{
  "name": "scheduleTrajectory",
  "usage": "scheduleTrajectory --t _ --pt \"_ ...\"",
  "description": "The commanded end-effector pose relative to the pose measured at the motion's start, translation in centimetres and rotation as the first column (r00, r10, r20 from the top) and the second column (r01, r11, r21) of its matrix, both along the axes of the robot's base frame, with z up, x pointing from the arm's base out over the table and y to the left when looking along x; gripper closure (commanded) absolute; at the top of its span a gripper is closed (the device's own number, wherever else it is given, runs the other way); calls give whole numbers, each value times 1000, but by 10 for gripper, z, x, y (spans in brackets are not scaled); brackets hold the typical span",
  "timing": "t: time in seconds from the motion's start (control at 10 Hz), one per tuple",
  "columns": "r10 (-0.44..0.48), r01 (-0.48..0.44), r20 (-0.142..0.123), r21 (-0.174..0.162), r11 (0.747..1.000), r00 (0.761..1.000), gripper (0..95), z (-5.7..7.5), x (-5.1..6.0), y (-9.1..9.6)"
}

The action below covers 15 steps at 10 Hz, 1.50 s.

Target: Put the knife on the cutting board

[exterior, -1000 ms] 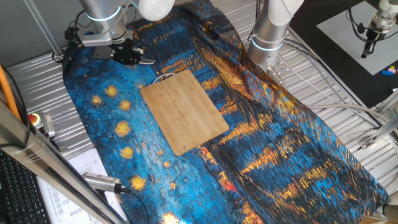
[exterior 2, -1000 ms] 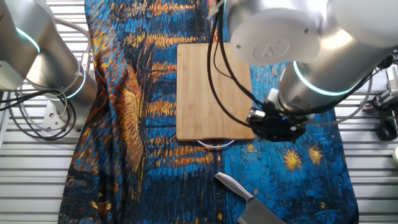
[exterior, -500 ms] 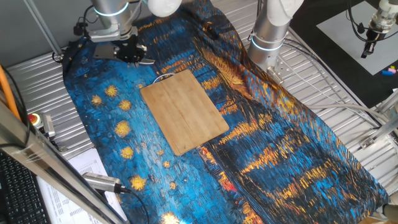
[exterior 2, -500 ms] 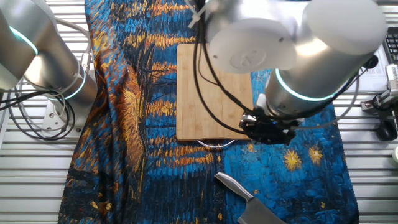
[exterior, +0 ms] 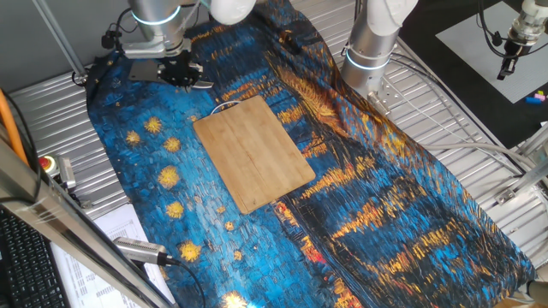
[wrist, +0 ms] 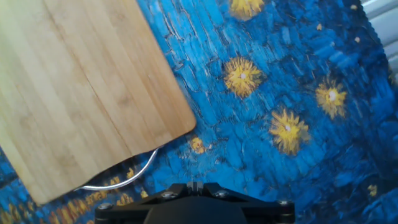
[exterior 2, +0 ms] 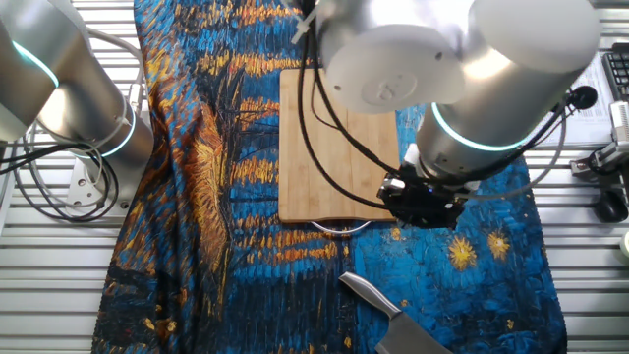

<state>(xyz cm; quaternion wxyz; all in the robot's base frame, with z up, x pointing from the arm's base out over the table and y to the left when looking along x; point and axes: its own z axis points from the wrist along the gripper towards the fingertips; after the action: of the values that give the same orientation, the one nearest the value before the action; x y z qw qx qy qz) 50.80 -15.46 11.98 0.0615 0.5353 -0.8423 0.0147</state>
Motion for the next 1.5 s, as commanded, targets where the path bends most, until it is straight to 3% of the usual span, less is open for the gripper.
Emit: scheduleTrajectory --t 0.1,0.2,0.4,0.6,0.7,0.8,1.3,1.4,1.5 --pt "295 -296 47 28 955 954 950 1 -2 -5" --pt "325 -326 41 26 945 945 950 0 -3 -12" --pt "400 -401 36 48 915 916 950 -8 -6 -44" --pt "465 -467 37 53 883 884 950 -13 -8 -59" --pt "503 -504 37 55 862 864 760 -15 -8 -67" --pt "541 -542 35 53 839 840 760 -17 -5 -77" --pt "595 -597 49 76 799 802 760 -23 4 -100" --pt "604 -605 41 98 790 796 760 -23 4 -100" --pt "636 -632 39 173 755 770 760 -23 4 -100"
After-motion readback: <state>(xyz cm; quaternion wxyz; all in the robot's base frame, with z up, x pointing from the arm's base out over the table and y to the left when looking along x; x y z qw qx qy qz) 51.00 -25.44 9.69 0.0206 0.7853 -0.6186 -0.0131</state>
